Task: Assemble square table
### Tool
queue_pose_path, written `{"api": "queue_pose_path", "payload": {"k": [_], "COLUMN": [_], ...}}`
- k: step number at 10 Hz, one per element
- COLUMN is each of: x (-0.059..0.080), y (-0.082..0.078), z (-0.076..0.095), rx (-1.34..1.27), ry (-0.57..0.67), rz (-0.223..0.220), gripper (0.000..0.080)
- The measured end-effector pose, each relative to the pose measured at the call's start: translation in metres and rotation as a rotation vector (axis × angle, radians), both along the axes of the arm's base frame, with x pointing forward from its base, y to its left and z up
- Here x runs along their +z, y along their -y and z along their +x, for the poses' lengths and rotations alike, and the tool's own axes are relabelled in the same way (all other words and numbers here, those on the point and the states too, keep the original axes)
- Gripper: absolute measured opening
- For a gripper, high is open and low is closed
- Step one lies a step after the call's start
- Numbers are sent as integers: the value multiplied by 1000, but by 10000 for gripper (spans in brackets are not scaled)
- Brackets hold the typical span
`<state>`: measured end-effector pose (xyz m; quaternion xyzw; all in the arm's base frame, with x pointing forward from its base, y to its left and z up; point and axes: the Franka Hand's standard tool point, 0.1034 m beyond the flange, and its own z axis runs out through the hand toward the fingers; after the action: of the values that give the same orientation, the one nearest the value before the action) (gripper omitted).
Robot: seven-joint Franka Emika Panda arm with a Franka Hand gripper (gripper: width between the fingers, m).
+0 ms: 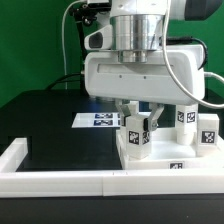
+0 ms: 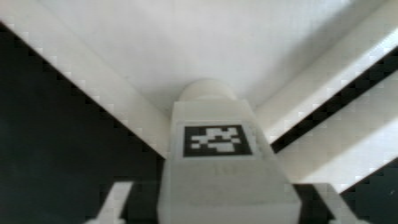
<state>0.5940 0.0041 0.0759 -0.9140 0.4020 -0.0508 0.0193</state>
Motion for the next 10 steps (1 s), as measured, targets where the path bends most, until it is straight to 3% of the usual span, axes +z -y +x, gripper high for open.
{"api": "queue_pose_path", "payload": {"k": [4,7,8,9,10], "x": [-1,-1,-1,-1,-2], "y": [-5,-5,-6,-6,-7], "z": [-2,-2,-2,-2,-2], "rx": [-445,-572,-533,-484,-426], "ry": [-20,-18,-19,-20,-20], "rz": [42,63,59,55,49], "gripper": [291,291,402,402,581]}}
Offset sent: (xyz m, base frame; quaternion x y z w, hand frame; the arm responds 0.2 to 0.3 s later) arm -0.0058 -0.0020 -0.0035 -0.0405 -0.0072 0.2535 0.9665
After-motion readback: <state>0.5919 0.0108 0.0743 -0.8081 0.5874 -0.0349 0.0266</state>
